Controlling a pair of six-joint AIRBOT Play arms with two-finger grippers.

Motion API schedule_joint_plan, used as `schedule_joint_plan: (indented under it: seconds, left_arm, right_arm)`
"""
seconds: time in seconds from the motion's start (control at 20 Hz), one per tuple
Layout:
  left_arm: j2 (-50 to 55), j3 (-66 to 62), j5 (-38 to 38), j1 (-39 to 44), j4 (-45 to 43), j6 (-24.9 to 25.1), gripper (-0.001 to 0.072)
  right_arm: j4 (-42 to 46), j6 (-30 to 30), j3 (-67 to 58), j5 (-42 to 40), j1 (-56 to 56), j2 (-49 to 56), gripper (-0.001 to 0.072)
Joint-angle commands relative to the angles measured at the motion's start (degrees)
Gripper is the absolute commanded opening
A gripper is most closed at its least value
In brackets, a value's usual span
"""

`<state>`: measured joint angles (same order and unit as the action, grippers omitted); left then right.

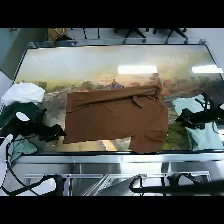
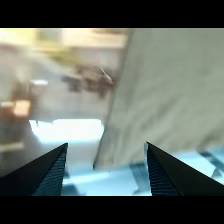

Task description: Fold the shirts.

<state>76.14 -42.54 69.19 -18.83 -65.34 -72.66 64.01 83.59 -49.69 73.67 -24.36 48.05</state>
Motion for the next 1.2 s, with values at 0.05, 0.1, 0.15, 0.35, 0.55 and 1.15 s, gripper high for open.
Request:
schedule_joint_plan:
  seconds: [0.05,0.1,0.15,0.35,0.55,1.15]
  left_arm:
    - [3.54,3.93,-6.27,-0.33,12.68,9.40,0.0528]
    - [4.33,3.93,-5.88,-0.33,15.58,10.93,0.0527]
    - [4.90,3.91,-5.22,-0.33,17.70,12.07,0.0447]
    - [6.64,0.24,1.79,0.31,19.02,14.29,0.0007]
    - [6.67,-4.52,3.54,0.48,18.95,12.44,0.0011]
    - [3.93,-6.95,5.79,0.44,15.08,8.13,0.0010]
  right_arm:
    - [-2.25,0.42,6.51,1.07,0.17,-1.60,0.0407]
    - [-2.75,0.42,7.41,1.25,0.17,-1.60,0.0407]
    - [-2.95,0.33,8.37,1.36,0.17,-1.60,0.0408]
    - [-3.26,-0.68,11.69,1.44,0.57,-1.60,0.0409]
    - [-3.78,-1.99,16.06,-1.62,3.48,-1.42,0.0409]
    - [-22.18,-26.49,16.57,-5.62,5.88,9.25,0.0020]
